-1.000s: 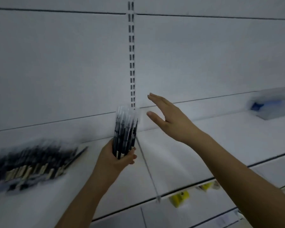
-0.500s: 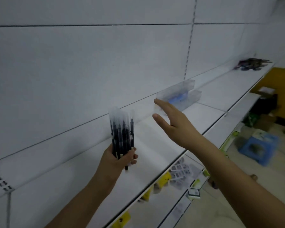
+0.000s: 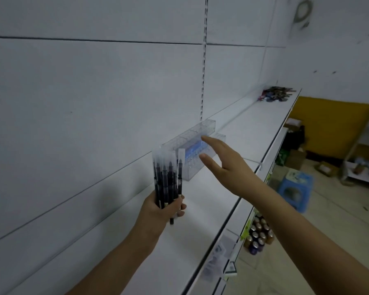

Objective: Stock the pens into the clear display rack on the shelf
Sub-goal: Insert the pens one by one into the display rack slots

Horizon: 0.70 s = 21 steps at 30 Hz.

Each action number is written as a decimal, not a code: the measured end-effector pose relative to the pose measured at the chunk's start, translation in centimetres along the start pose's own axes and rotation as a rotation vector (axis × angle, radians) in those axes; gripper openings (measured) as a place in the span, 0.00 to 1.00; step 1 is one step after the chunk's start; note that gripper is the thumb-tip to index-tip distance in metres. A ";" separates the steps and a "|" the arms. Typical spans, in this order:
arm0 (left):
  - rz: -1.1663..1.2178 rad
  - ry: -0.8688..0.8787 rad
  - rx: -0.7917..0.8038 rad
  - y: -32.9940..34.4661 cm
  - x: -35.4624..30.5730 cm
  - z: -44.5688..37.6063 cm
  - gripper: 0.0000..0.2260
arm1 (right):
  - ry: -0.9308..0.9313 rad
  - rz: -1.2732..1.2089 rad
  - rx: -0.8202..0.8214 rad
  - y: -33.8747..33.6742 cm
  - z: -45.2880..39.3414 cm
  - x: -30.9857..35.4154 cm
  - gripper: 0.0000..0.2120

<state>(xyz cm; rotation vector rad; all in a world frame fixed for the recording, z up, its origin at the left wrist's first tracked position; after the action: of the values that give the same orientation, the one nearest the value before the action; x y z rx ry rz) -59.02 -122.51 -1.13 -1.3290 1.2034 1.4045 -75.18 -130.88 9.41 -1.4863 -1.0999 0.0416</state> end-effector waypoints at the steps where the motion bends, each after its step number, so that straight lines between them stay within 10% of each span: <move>1: -0.001 0.000 -0.005 0.3 0.1 -0.9 0.05 | -0.005 -0.008 0.007 0.1 -0.7 -0.6 0.29; 13: -0.121 0.058 -0.199 2.7 -0.4 -10.0 0.06 | -0.225 -0.303 0.218 2.3 -10.5 -6.2 0.05; 21: -0.233 -0.004 -0.376 2.1 1.0 -10.7 0.06 | -0.304 -0.495 0.357 5.0 -13.5 -7.0 0.13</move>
<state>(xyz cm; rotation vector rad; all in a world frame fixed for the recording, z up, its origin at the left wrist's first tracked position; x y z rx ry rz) -59.10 -133.49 -1.70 -1.6620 0.7716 1.5067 -68.05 -144.65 5.28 -0.8792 -1.5912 0.1142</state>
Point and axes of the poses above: each hand's wrist, its own z-axis away from the middle knuckle, its own y-axis out of the palm, x = y × z, the point moved 9 cm from there along -z, towards the middle knuckle, and after that the axes turned 8 degrees about x, right-handed, at the moved point
